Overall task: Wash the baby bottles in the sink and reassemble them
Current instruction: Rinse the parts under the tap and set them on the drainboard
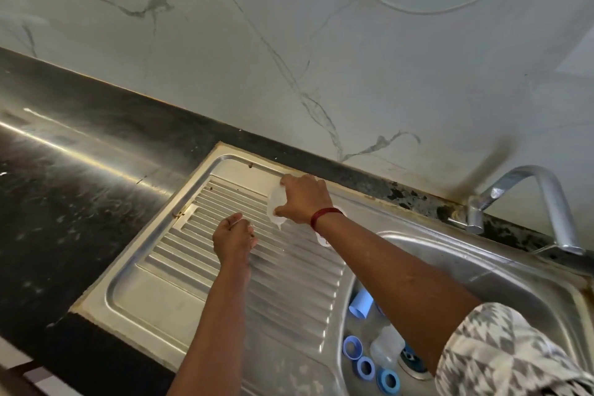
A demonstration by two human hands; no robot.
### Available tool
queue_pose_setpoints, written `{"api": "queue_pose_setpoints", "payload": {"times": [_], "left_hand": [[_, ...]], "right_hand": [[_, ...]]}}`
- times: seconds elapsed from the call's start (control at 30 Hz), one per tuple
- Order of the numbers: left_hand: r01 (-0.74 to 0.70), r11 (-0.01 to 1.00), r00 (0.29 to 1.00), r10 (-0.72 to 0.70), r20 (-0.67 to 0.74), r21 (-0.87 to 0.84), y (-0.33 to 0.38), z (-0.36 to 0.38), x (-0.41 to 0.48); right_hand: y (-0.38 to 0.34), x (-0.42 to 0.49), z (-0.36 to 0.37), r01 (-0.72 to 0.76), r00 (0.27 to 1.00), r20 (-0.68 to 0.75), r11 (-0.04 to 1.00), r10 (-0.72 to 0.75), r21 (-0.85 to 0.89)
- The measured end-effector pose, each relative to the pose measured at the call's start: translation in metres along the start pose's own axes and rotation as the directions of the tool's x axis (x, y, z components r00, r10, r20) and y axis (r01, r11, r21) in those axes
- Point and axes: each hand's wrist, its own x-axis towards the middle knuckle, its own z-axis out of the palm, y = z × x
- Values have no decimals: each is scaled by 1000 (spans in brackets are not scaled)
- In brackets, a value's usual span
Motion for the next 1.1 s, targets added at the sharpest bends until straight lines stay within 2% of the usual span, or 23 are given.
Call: {"api": "queue_pose_setpoints", "payload": {"times": [0.23,0.87,1.0,1.1], "left_hand": [[24,1000,1000,-24,6,14,-6,-4,6],[-35,995,999,34,17,92,-7,-8,1],[-56,993,998,54,22,102,2,-6,-10],[-109,984,994,106,25,138,10,-2,-26]], "right_hand": [[-2,12,3,-21,1000,-12,1000,20,-7],[-3,9,3,-44,999,30,997,43,59],[2,1,-1,-44,999,2,996,43,83],[7,-13,-5,-34,996,-74,987,46,159]]}}
